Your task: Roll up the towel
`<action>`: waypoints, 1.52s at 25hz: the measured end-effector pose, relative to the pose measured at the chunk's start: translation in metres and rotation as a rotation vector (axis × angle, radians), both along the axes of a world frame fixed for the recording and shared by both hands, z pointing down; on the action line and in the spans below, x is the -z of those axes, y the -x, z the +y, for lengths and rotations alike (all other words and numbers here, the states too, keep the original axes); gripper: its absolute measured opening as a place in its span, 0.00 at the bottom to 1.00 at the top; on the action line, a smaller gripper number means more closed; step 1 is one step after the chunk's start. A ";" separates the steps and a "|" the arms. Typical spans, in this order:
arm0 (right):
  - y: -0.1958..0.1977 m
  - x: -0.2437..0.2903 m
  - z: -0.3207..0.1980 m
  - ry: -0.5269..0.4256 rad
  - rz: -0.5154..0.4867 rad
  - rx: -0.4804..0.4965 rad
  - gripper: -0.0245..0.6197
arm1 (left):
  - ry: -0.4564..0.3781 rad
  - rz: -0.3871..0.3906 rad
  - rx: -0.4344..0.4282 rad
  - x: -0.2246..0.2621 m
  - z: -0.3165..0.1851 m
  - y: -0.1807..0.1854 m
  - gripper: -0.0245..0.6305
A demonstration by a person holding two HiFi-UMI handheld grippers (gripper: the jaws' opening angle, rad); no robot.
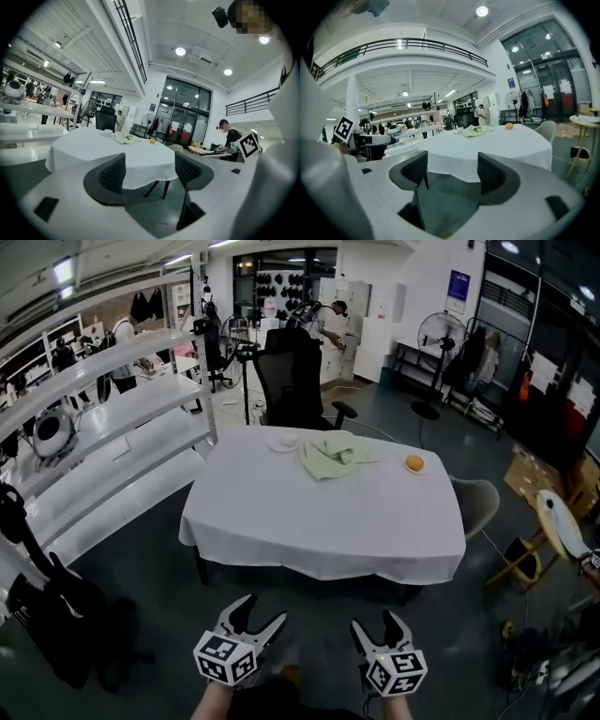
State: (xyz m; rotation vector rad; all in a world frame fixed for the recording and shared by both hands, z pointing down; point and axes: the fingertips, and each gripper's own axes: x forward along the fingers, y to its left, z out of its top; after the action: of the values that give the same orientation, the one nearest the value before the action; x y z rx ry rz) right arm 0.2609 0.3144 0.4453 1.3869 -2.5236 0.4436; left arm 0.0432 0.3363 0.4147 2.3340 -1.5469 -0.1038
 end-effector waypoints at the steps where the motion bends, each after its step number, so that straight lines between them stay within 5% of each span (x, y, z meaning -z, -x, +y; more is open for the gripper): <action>1: 0.002 0.000 -0.006 0.000 0.000 -0.002 0.55 | -0.001 -0.002 -0.004 0.000 -0.006 0.001 0.56; 16: 0.029 -0.006 -0.084 -0.013 -0.005 -0.037 0.55 | -0.023 -0.012 -0.035 -0.002 -0.093 0.033 0.56; 38: 0.025 -0.023 -0.115 0.026 0.021 -0.053 0.55 | 0.028 0.002 -0.043 -0.023 -0.120 0.037 0.56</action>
State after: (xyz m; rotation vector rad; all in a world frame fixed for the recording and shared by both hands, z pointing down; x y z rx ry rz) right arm 0.2356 0.1991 0.4681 1.4438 -2.4605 0.4671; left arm 0.0064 0.2166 0.4379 2.3429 -1.4867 -0.0735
